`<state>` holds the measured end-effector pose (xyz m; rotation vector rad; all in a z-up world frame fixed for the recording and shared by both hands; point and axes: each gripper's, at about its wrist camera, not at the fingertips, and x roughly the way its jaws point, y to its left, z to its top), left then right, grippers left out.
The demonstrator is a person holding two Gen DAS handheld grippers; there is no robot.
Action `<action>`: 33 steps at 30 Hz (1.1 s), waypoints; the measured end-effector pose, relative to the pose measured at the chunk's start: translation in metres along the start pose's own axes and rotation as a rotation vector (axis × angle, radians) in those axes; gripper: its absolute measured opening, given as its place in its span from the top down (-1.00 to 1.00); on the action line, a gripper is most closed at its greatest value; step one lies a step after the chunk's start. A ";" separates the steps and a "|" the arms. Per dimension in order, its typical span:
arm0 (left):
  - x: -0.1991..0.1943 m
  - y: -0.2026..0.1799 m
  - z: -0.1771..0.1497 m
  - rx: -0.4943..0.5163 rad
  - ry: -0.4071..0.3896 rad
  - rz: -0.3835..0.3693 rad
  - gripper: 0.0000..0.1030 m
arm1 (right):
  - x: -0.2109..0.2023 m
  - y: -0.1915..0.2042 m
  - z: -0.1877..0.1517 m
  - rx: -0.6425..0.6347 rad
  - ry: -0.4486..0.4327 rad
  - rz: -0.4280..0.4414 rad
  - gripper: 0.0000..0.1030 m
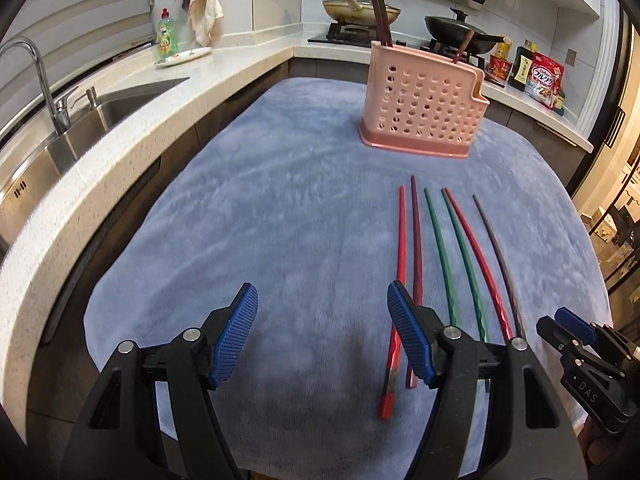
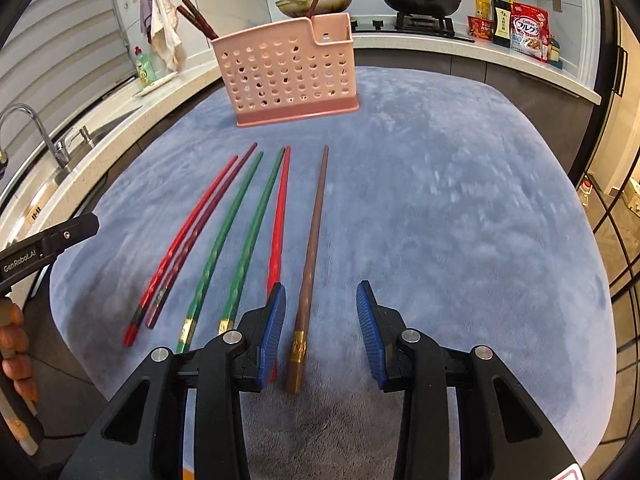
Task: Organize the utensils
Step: 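Move both tools back to the remaining chopsticks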
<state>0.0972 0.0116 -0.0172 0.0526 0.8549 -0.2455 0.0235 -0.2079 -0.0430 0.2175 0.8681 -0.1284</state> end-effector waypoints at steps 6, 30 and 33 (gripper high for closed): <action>0.002 0.002 -0.012 -0.006 0.022 -0.002 -0.24 | 0.008 0.003 -0.009 -0.003 0.027 0.000 0.52; 0.015 -0.014 -0.049 0.034 0.119 -0.046 -0.24 | 0.012 0.004 -0.029 -0.025 0.056 -0.001 0.87; 0.020 -0.016 -0.053 0.033 0.138 -0.050 -0.24 | 0.012 0.003 -0.029 -0.022 0.057 0.002 0.87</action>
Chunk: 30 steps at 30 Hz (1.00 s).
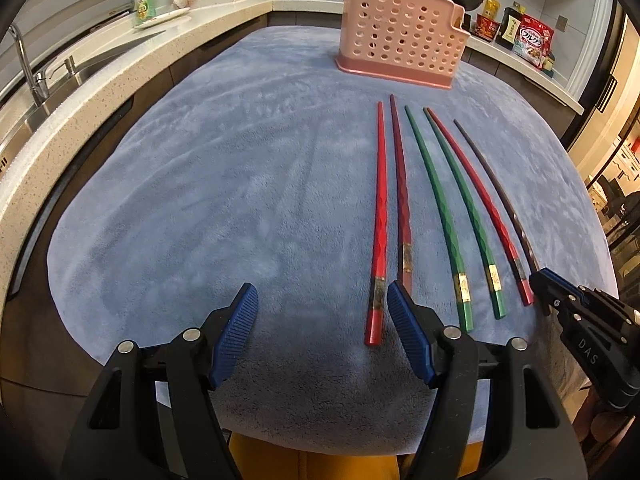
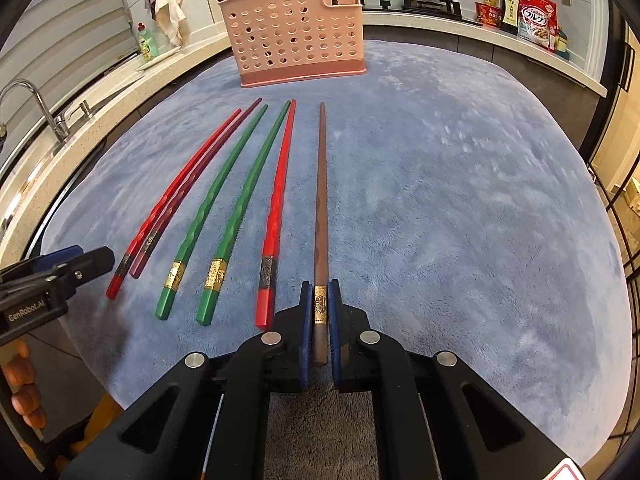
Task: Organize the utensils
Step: 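Move both tools back to the remaining chopsticks, then grasp a red chopstick with left tool while right tool grasps the brown chopstick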
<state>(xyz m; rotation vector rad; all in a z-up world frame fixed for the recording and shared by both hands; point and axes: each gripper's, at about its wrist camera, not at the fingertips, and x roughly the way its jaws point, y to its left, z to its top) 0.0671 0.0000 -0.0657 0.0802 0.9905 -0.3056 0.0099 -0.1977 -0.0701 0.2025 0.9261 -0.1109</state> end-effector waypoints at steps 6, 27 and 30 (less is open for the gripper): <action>0.007 -0.002 -0.004 0.010 0.020 0.008 -0.24 | 0.000 0.000 -0.002 0.002 -0.001 0.002 0.87; 0.010 0.007 0.002 0.011 0.022 0.012 0.72 | -0.001 0.000 -0.002 -0.009 -0.003 0.007 0.87; 0.009 0.008 0.003 0.006 0.024 0.005 0.78 | -0.004 0.000 -0.001 -0.022 -0.007 -0.001 0.87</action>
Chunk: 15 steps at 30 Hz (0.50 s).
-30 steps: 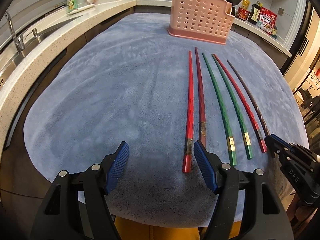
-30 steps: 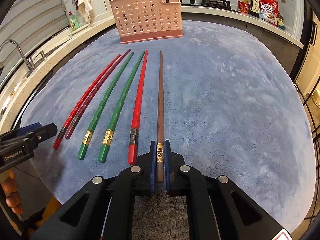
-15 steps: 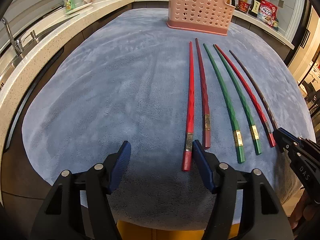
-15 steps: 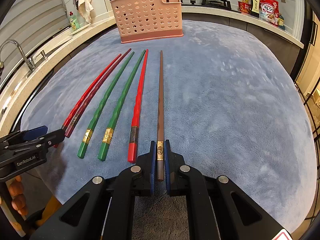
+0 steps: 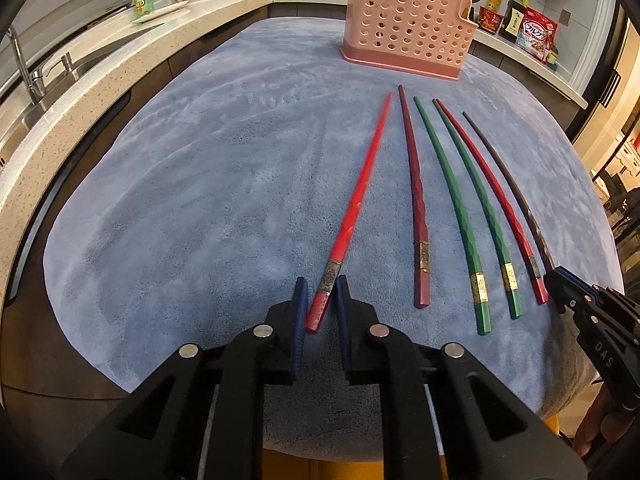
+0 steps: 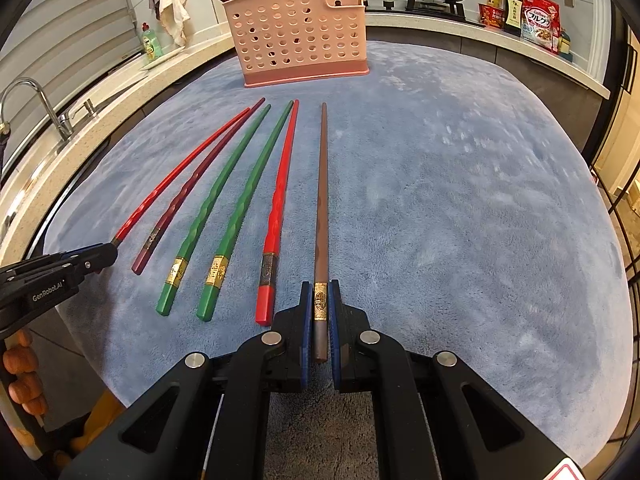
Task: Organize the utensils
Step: 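Grasp a red chopstick with left tool while right tool grasps the brown chopstick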
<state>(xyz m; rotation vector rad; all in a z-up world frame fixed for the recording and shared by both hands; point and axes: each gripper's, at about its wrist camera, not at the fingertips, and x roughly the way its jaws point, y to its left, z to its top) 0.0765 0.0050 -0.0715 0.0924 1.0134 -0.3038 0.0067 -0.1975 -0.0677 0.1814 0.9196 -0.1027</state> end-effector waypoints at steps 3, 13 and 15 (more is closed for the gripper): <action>-0.003 0.003 0.003 -0.015 0.005 -0.010 0.86 | -0.006 -0.002 0.003 -0.002 -0.012 -0.001 0.87; -0.029 0.003 0.020 -0.037 -0.046 -0.035 0.86 | -0.040 -0.009 0.031 0.022 -0.104 0.022 0.87; -0.036 0.004 0.025 -0.049 -0.059 -0.047 0.86 | -0.048 -0.010 0.039 0.025 -0.128 0.028 0.87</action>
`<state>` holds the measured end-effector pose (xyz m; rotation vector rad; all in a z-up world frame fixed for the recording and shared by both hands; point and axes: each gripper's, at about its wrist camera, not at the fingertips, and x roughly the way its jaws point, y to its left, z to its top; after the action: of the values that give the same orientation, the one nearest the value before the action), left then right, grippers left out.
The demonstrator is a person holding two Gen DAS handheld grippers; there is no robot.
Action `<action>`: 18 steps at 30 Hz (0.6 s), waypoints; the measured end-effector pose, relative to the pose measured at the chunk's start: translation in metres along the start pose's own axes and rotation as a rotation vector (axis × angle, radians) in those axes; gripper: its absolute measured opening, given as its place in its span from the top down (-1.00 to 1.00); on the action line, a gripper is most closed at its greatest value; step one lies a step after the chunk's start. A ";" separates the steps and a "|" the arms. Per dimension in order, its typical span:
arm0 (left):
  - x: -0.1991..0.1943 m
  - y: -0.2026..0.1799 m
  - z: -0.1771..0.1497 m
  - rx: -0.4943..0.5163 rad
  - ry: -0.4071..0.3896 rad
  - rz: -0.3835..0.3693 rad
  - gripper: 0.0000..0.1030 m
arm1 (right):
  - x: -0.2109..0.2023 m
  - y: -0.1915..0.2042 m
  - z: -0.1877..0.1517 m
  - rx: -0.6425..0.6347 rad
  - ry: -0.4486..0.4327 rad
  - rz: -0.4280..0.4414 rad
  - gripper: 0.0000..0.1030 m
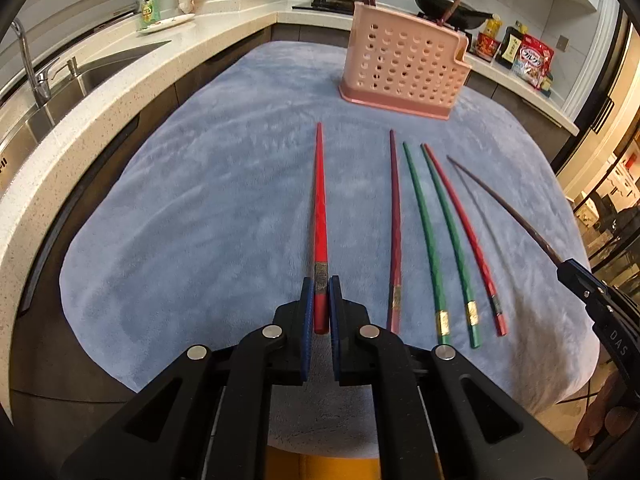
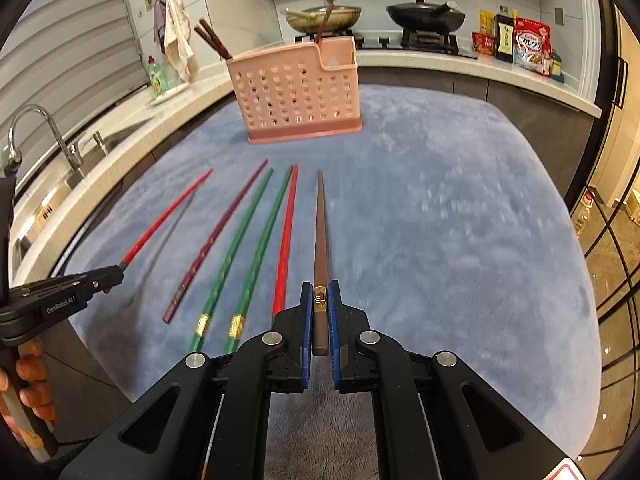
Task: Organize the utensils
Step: 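Grasp a red chopstick with left tool while right tool grasps the brown chopstick, then carry both chopsticks up over the pink holder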
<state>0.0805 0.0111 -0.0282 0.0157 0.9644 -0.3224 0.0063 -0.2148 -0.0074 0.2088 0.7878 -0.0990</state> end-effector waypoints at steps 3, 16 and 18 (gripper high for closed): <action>-0.010 0.001 0.009 -0.010 -0.025 -0.009 0.86 | -0.010 -0.002 0.014 0.009 -0.035 0.009 0.87; -0.048 -0.002 0.060 -0.027 -0.149 -0.039 0.86 | -0.040 -0.016 0.070 0.059 -0.168 0.045 0.87; -0.051 -0.003 0.068 -0.026 -0.167 -0.037 0.86 | -0.043 -0.018 0.077 0.061 -0.189 0.044 0.87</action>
<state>0.1074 0.0116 0.0527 -0.0526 0.8035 -0.3397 0.0263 -0.2490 0.0733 0.2706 0.5926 -0.0998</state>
